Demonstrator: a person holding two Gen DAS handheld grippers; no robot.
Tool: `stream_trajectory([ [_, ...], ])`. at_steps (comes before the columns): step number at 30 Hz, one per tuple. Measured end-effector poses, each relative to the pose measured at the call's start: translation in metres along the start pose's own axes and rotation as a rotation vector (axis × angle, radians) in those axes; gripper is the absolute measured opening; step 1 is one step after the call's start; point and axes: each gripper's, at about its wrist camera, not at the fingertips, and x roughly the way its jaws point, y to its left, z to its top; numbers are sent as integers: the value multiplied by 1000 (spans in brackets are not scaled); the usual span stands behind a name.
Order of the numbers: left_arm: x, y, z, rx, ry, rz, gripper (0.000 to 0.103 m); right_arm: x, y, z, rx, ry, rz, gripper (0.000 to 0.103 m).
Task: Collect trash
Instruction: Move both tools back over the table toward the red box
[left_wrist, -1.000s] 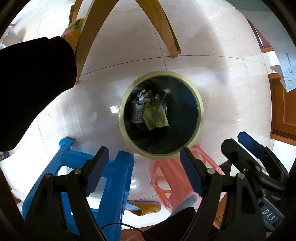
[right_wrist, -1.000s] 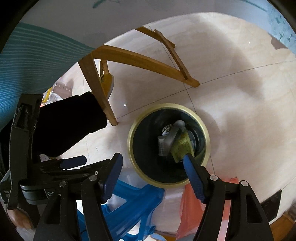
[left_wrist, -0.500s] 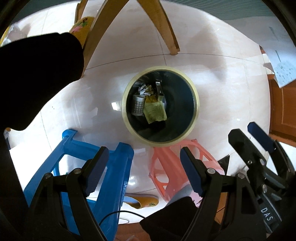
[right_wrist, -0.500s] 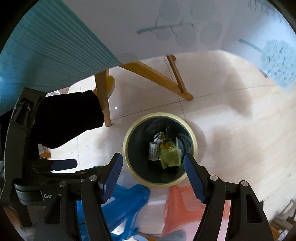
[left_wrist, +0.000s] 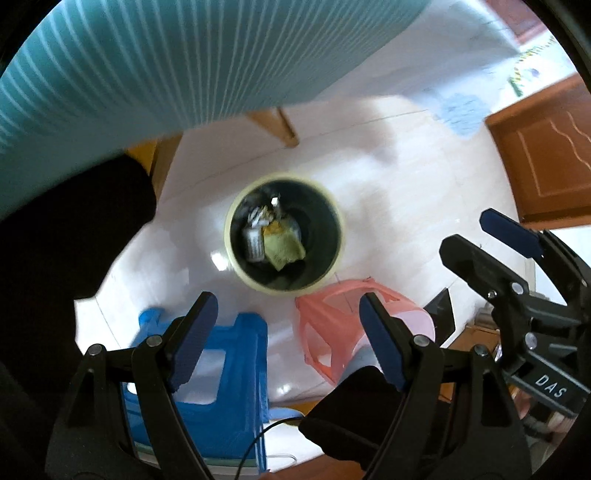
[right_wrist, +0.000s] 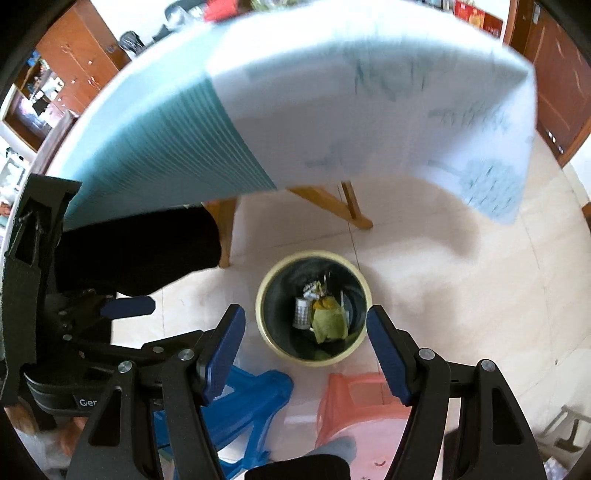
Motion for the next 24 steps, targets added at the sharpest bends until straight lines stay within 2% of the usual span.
stream_trajectory([
  [8,-85,-3,13,80,-121,-33,77,-78,31,21,-10,-157,-14,70],
  [11,-113,0,23,144,-175,6,77,-101,43,33,-16,-217,-24,70],
  [15,-159,3,40,245,-291,48,77,-126,54,53,11,-290,-20,70],
  [20,-205,13,70,287,-394,19,77,-138,57,91,62,-341,9,70],
  [24,-227,26,100,277,-437,-30,77,-128,55,132,75,-336,-13,70],
])
